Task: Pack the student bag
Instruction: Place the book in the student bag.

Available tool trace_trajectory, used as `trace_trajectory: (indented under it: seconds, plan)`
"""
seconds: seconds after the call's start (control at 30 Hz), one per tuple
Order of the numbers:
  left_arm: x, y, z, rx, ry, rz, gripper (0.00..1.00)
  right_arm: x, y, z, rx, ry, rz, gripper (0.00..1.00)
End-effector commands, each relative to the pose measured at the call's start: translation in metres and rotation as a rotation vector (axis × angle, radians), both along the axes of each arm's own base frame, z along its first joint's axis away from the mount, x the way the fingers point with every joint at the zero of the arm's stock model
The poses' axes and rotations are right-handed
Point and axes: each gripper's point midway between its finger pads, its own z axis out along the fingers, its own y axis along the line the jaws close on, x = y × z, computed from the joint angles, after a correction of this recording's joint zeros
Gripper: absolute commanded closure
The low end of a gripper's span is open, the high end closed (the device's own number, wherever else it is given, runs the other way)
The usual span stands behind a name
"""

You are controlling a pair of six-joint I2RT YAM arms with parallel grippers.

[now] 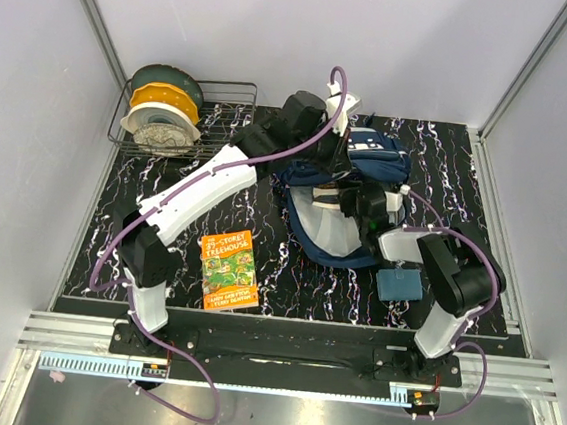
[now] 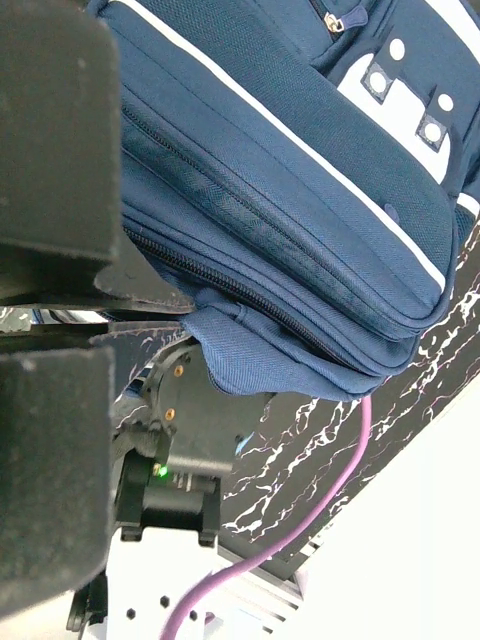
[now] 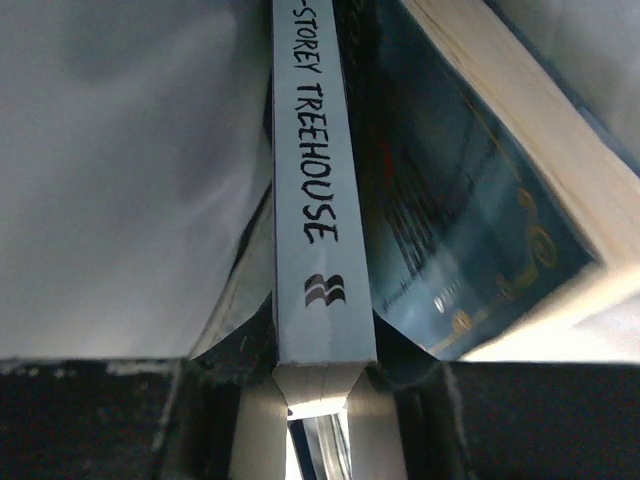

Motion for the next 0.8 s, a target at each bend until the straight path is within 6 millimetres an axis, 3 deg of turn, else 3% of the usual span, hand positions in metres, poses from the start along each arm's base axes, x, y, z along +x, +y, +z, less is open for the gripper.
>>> trace_trajectory:
  seconds: [0.0, 0.1, 0.13, 0.27, 0.37, 0.6, 0.77]
  plan:
    - [-0.025, 0.0, 0.112, -0.253, -0.187, -0.073, 1.0, 0.031, -0.005, 0.016, 0.022, -0.032, -0.102, 0.8]
    - [-0.026, 0.0, 0.113, -0.256, -0.188, -0.078, 1.0, 0.036, 0.0, 0.008, 0.0, -0.007, -0.085, 0.71]
    - [-0.026, 0.001, 0.112, -0.254, -0.188, -0.077, 1.0, 0.035, 0.0, 0.002, -0.004, 0.007, -0.085, 0.63]
    - [-0.023, 0.003, 0.107, -0.244, -0.183, -0.063, 1.0, 0.025, -0.004, -0.011, -0.046, 0.026, -0.064, 0.47]
    - [-0.022, 0.006, 0.103, -0.242, -0.179, -0.058, 1.0, 0.018, -0.005, -0.004, -0.106, 0.044, -0.028, 0.35]
    - [-0.019, 0.009, 0.095, -0.251, -0.155, -0.046, 1.0, -0.002, -0.009, 0.002, -0.132, 0.093, 0.005, 0.19]
    - [-0.016, 0.01, 0.091, -0.249, -0.145, -0.037, 1.0, -0.017, -0.004, 0.001, -0.112, 0.134, 0.057, 0.17]
